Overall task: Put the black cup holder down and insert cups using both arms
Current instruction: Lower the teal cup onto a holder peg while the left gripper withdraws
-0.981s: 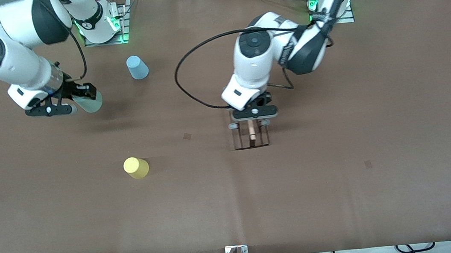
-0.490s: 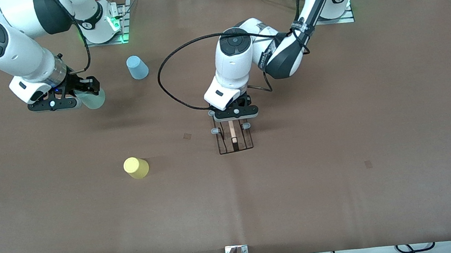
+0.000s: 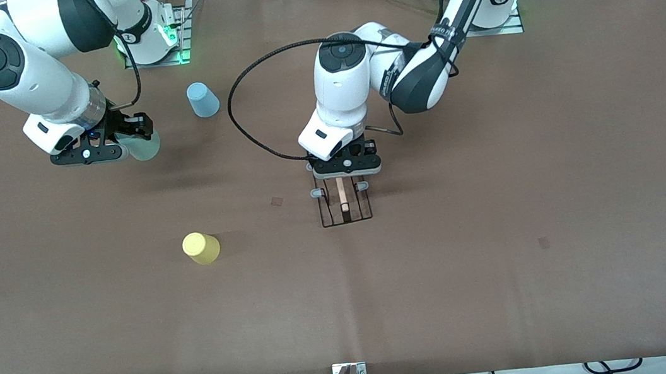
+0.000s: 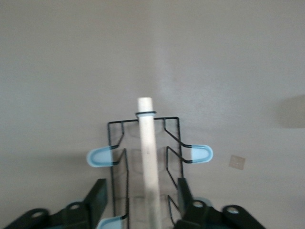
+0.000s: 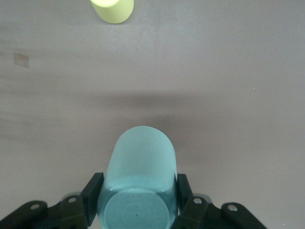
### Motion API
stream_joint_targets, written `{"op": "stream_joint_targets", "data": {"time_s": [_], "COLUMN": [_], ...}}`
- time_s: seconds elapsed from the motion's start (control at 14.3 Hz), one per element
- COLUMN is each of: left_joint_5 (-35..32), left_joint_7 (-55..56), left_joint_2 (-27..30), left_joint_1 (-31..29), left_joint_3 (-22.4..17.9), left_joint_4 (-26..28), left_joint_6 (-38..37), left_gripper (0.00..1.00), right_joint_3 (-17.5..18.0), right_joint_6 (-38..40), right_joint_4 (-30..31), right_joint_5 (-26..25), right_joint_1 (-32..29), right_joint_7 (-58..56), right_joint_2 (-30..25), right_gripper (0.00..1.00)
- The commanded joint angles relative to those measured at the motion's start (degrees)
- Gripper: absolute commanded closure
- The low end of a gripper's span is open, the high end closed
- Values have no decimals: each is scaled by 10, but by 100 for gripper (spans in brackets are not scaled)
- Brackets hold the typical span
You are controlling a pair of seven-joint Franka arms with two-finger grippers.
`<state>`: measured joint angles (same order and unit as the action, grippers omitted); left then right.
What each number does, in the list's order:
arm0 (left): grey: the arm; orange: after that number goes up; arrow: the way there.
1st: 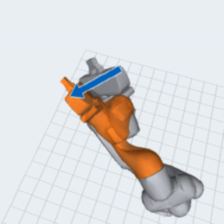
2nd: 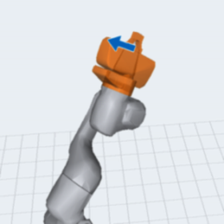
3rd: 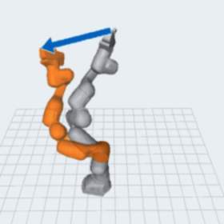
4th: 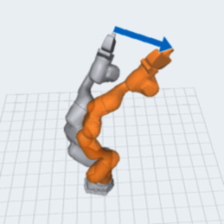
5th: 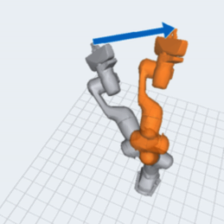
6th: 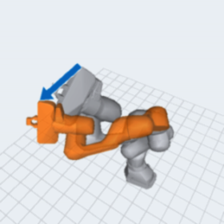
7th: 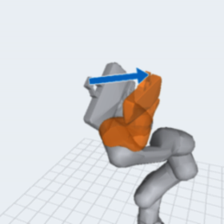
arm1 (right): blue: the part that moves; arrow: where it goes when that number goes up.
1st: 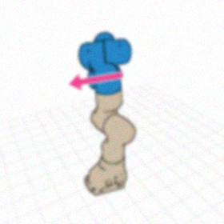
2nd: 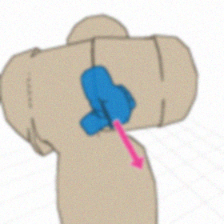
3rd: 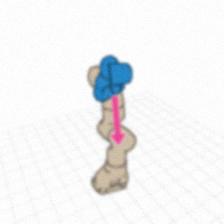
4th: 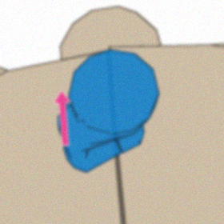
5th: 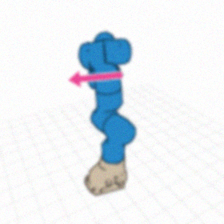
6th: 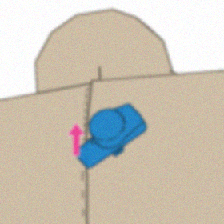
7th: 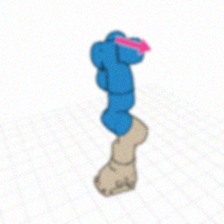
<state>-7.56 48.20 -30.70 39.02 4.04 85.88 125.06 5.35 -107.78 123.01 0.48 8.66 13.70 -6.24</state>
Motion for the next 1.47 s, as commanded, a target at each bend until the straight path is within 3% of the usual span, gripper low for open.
{"op": "stream_joint_targets", "data": {"time_s": [0.0,0.14,0.28,0.49,0.63,0.98,1.19,1.4], "left_joint_5": [-13,-13,-11,-6,-6,31,56,59], "left_joint_7": [-54,-128,-194,-295,-329,-435,-533,-537], "left_joint_2": [49,83,114,150,168,228,254,301], "left_joint_1": [-7,-38,-72,-144,-178,-289,-369,-388], "left_joint_3": [-8,-6,-6,-1,0,0,3,9], "left_joint_4": [2,2,2,2,2,4,18,68], "left_joint_6": [-70,-128,-185,-253,-272,-366,-366,-358], "left_gripper": [0,0,0,0,0,0,0,0], "right_joint_3": [1,2,12,69,77,93,108,117], "right_joint_6": [5,-1,-11,-45,-87,-142,-173,-178], "right_joint_4": [-14,-15,-28,-69,-99,-176,-182,-180], "right_joint_5": [31,85,88,88,88,41,1,-1], "right_joint_1": [0,2,19,25,73,163,199,205], "right_joint_7": [8,11,90,211,305,520,605,614], "right_joint_2": [4,5,11,46,85,179,217,229], "right_gripper": [89,90,90,90,91,91,91,91]}}
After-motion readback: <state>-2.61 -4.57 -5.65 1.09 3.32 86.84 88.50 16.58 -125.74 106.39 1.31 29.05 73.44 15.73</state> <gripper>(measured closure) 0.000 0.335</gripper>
